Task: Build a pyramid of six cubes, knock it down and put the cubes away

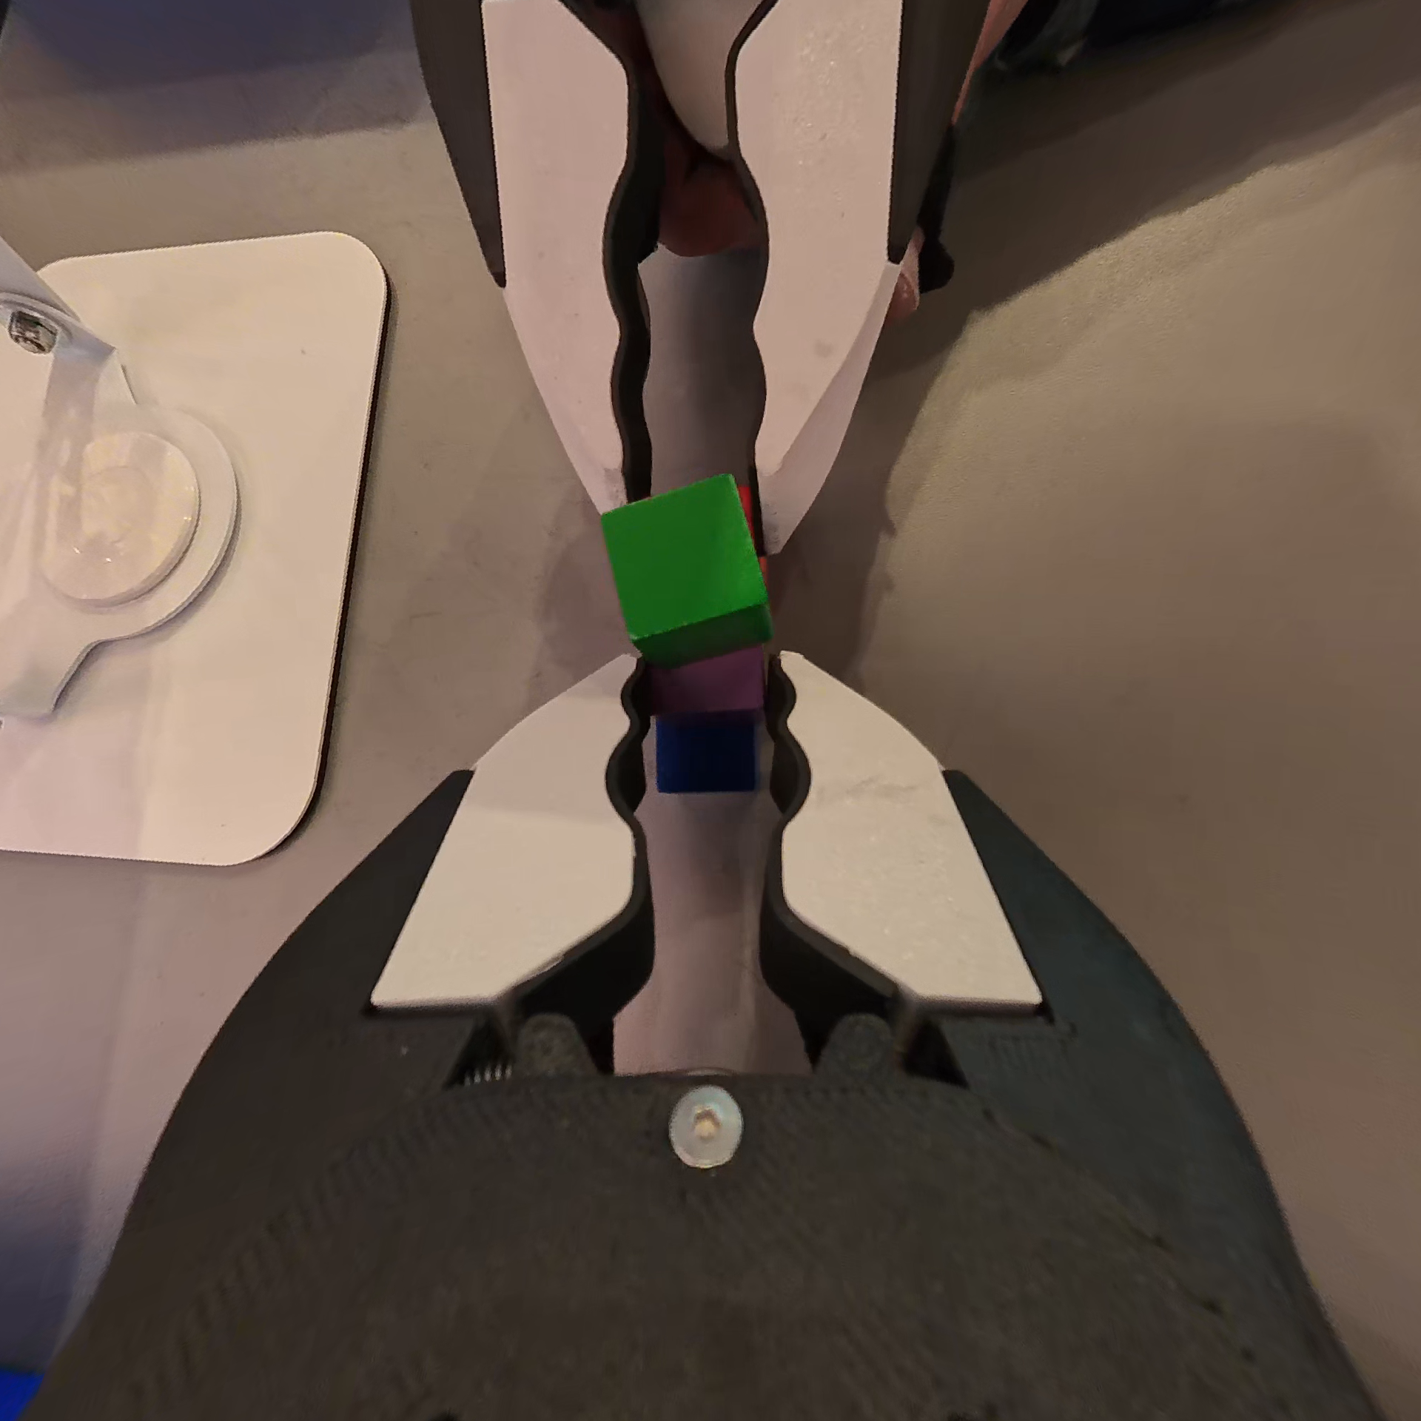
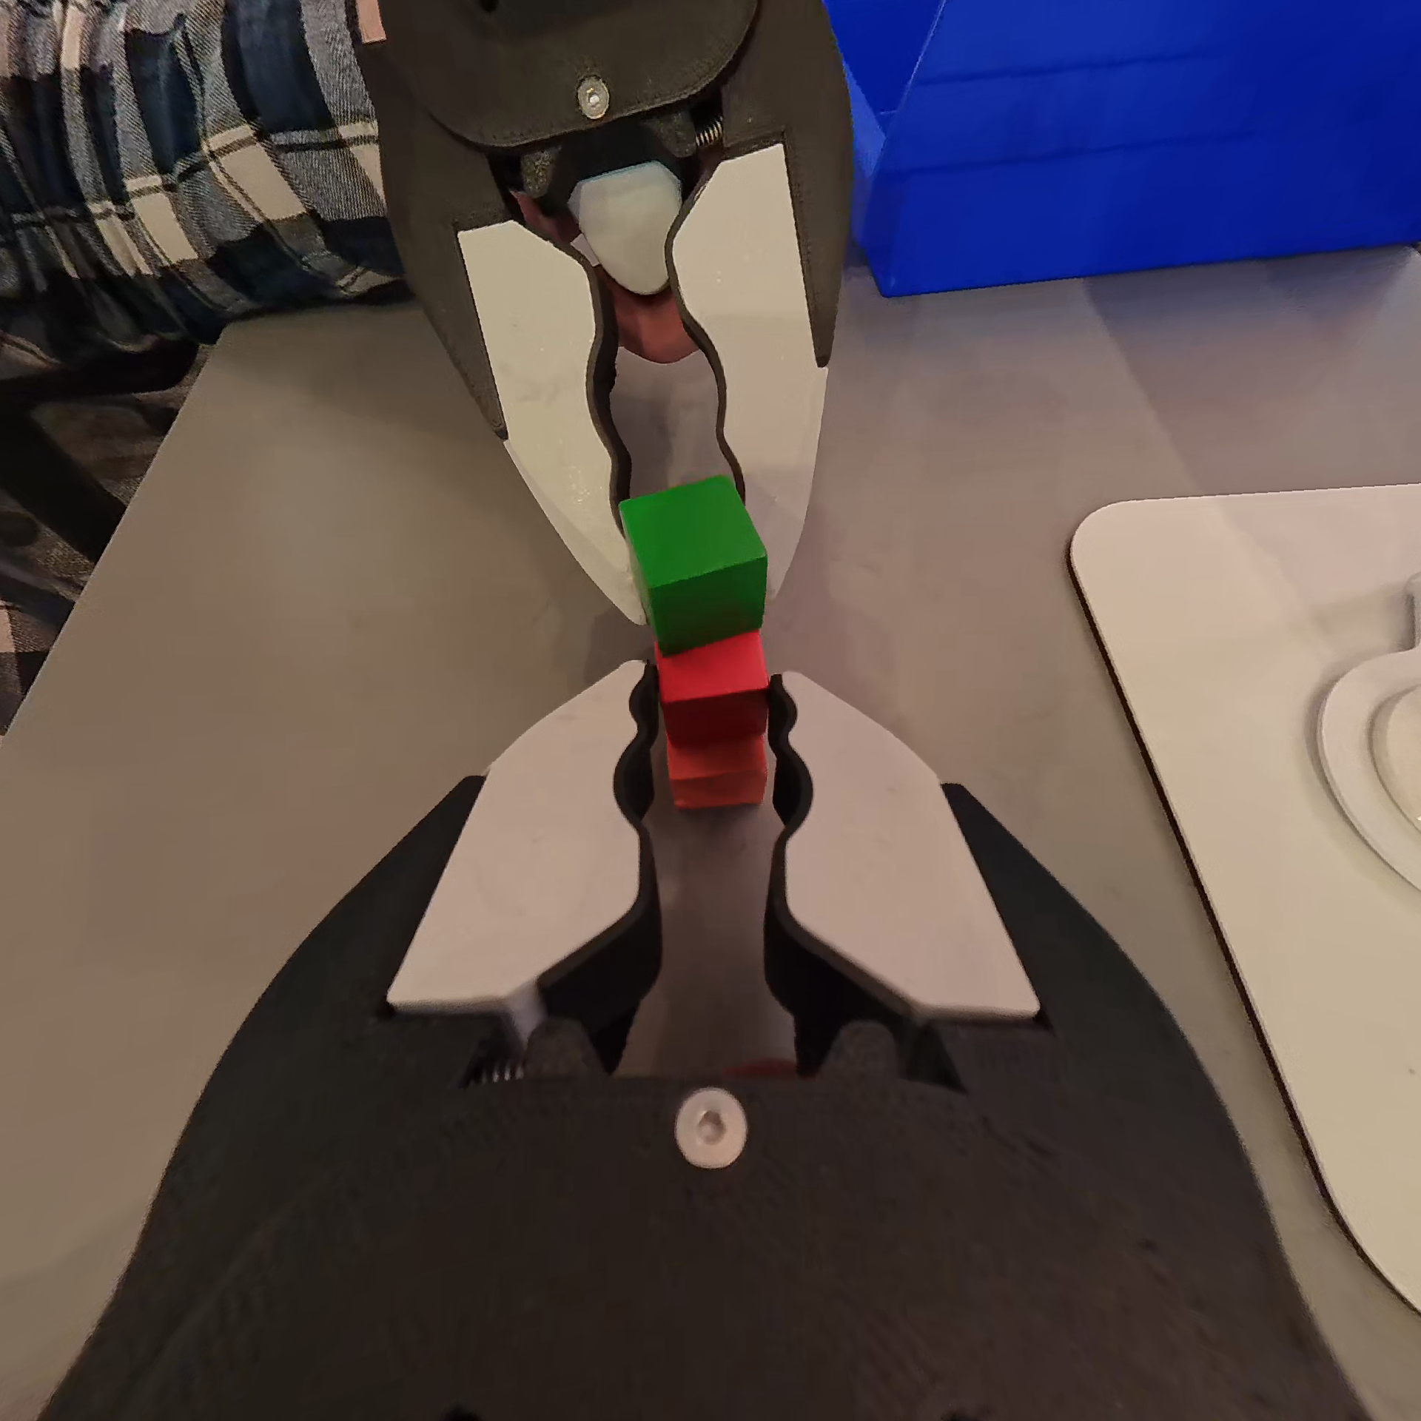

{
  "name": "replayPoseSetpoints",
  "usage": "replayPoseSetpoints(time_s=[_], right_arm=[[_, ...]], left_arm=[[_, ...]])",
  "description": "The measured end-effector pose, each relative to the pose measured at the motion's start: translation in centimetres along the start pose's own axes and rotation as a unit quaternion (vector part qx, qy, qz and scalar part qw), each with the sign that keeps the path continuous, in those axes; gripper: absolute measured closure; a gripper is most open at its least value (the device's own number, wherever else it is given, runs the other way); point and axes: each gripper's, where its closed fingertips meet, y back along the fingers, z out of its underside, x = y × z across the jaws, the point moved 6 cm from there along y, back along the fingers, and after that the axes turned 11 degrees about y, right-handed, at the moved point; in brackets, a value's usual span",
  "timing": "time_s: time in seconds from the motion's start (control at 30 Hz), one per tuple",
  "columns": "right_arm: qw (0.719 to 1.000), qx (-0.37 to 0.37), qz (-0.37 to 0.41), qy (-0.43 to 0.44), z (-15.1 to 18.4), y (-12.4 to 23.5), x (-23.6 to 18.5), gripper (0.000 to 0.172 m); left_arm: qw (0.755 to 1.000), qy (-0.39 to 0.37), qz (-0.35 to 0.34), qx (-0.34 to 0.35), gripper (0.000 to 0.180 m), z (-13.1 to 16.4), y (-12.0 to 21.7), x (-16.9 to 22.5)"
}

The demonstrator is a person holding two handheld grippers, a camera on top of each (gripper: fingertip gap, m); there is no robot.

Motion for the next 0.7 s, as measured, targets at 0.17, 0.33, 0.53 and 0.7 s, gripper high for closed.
replayPoseSetpoints(time_s=[0.17, 0.33, 0.53, 0.7], right_arm=[[1.000, -0.001, 0.003, -0.003, -0.03, -0.05, -0.05, 0.145], [1.000, -0.002, 0.006, -0.004, -0.03, -0.05, -0.06, 0.145], [1.000, -0.001, 0.006, -0.006, -0.02, -0.08, -0.06, 0.145], [1.000, 0.000, 0.005, -0.006, -0.05, -0.14, -0.06, 0.145]], left_arm=[[1.000, -0.001, 0.006, 0.000, 0.153, 0.07, 0.05, -0.05], [1.000, -0.006, 0.010, -0.002, 0.153, 0.01, 0.02, -0.06], [1.000, -0.005, 0.008, -0.001, 0.153, 0.01, 0.01, -0.22], [1.000, -0.004, 0.008, -0.001, 0.153, 0.06, 0.05, -0.27]])
